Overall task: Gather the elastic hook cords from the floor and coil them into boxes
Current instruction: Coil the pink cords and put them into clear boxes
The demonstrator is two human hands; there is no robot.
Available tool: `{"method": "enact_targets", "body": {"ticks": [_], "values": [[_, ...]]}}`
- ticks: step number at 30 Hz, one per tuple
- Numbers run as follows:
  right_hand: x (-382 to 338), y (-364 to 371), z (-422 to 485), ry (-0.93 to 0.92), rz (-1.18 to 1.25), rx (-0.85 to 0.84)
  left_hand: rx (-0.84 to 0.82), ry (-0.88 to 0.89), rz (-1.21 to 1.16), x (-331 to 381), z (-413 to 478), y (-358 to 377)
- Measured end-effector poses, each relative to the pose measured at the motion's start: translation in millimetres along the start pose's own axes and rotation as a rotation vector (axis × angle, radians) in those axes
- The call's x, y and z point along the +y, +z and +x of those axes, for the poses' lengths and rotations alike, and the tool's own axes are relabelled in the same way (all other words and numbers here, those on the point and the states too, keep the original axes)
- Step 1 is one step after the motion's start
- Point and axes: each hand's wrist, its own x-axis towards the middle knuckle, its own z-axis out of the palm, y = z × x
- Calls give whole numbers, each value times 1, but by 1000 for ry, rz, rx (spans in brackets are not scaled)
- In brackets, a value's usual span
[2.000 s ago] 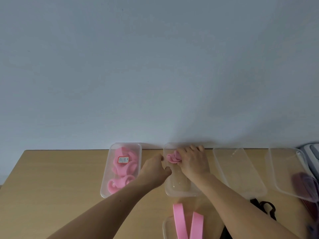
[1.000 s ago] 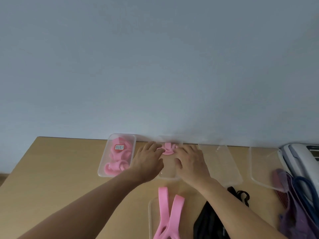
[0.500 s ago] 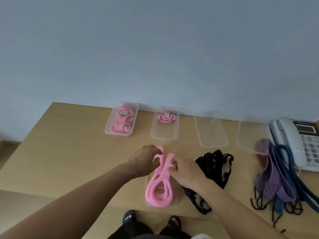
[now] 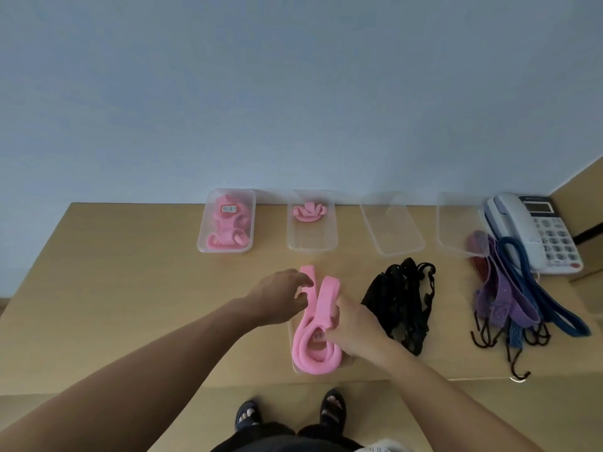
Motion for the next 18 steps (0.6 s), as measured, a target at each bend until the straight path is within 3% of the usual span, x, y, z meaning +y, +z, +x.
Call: {"method": "enact_targets", "body": {"ticks": [5, 8, 13, 18], "values": [[-22, -39, -5, 138, 734, 66, -68, 140, 2, -5, -5, -24], [-34, -71, -10, 108, 1009, 20, -17, 261, -7, -1, -9, -41], [-52, -108, -17, 45, 1012, 16, 251, 351, -287, 24, -15, -70], [-62, -146, -33, -120, 831, 146, 317, 289, -495, 46, -15, -97]]}}
